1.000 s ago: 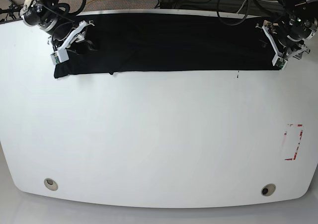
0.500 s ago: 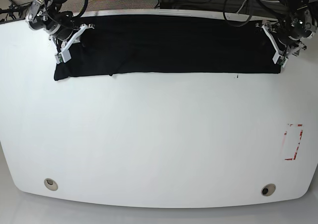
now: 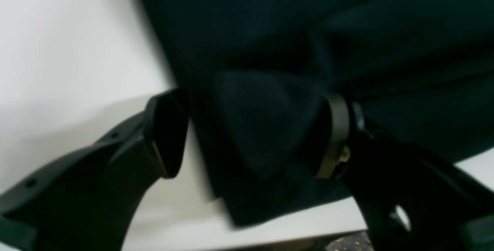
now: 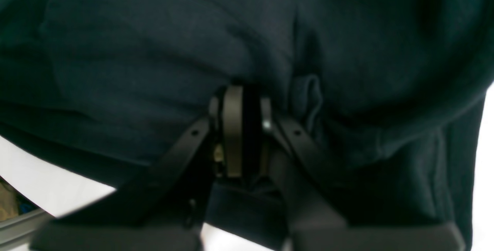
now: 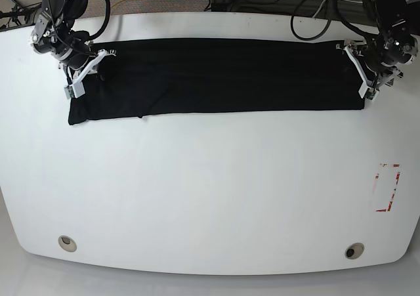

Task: Fold the T-shirt properly
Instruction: 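Pull the strip ends apart with both grippers to flatten it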

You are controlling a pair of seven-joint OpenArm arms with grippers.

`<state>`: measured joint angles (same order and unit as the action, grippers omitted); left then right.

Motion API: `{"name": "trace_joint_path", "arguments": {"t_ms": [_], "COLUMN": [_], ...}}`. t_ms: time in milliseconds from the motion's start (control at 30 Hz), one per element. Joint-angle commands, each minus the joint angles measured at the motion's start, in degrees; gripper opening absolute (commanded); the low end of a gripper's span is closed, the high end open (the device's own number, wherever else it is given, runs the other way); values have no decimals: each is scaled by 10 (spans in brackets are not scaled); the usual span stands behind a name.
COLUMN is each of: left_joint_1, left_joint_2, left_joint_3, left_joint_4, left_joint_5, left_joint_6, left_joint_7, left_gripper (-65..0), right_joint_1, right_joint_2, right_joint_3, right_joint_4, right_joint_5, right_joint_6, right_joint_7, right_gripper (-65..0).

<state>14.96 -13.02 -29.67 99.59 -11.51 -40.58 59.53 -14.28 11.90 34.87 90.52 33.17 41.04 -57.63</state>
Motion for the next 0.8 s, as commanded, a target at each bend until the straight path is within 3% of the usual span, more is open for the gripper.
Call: {"name": "trace_joint_path", "arguments": {"t_ms": [0,300,567,767], "left_joint_1": [-10,-39,-37,-40], "left_joint_2": [-9,-10,-36,-40], "left_joint_3": [-22,-139,-152,-152], "left_joint_4": [55,76,1,-70], "left_joint_5": [2,-127,-277,-309], "left_joint_6": [6,6,6,6], "left_joint_7": [25,109,137,133], "left_gripper": [-224,-221,-221,-221], "right_joint_1": [-2,-6,-8,-9], "right_joint_2": [12,8,6,6], "right_joint_3": [4,4,5,6], "right_joint_4": [2,2,2,2], "right_joint_5": [-35,-35,-36,-36], "right_joint_6": [-10,-10,-10,-10], "right_joint_7": [-18,-18,-18,-18], "right_gripper": [-595,-598,-598,-598]}}
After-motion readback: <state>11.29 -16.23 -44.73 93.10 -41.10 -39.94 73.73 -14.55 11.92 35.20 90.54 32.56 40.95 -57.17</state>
